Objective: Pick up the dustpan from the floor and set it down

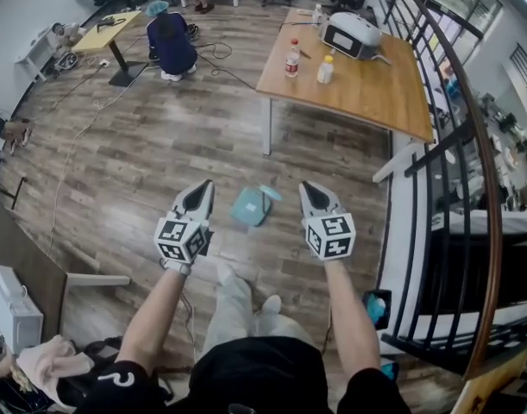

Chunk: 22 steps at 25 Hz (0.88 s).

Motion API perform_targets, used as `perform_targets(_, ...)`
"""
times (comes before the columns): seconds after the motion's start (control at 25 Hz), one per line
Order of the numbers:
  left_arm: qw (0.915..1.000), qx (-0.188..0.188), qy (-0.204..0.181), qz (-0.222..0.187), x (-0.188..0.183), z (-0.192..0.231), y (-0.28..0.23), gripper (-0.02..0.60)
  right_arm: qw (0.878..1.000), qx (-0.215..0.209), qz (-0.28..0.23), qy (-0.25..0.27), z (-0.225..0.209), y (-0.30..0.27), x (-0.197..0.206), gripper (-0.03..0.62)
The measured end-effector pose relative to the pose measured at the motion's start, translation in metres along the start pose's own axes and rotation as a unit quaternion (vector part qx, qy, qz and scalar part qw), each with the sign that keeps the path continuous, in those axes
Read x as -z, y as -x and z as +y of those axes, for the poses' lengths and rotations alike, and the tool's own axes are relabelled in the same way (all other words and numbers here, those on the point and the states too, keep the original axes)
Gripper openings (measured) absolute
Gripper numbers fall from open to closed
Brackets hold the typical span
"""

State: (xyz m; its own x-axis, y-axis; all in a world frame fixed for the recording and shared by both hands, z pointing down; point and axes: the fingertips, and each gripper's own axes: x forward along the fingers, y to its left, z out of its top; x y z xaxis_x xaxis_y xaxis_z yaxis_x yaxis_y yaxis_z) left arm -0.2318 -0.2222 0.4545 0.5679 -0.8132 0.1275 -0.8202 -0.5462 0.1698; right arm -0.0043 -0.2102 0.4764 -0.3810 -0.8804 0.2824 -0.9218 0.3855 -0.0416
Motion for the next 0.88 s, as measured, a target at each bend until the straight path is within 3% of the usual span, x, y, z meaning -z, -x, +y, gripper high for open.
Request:
perform_targets(0.4,0.9999,-0.011,-0.002,-0.002,0.047,0.043,-0.025,-0.002,0.999,-0.035,0.013,0.022,0.009,-0.064,0.043,-0.003)
perform_targets(0.8,0.9999,0.007,0.001,0.011,0.114,0.069,-0.049,-0.002,0.996,-0.069,0.035,0.051,0.021,-0.127,0.111,-0.001)
perform_targets(0.88,0.9998,0.01,-0.001,0.015,0.131,0.074,-0.06,-0.002,0.995,-0.078,0.045,0.052,0.02,-0.144,0.132,0.064)
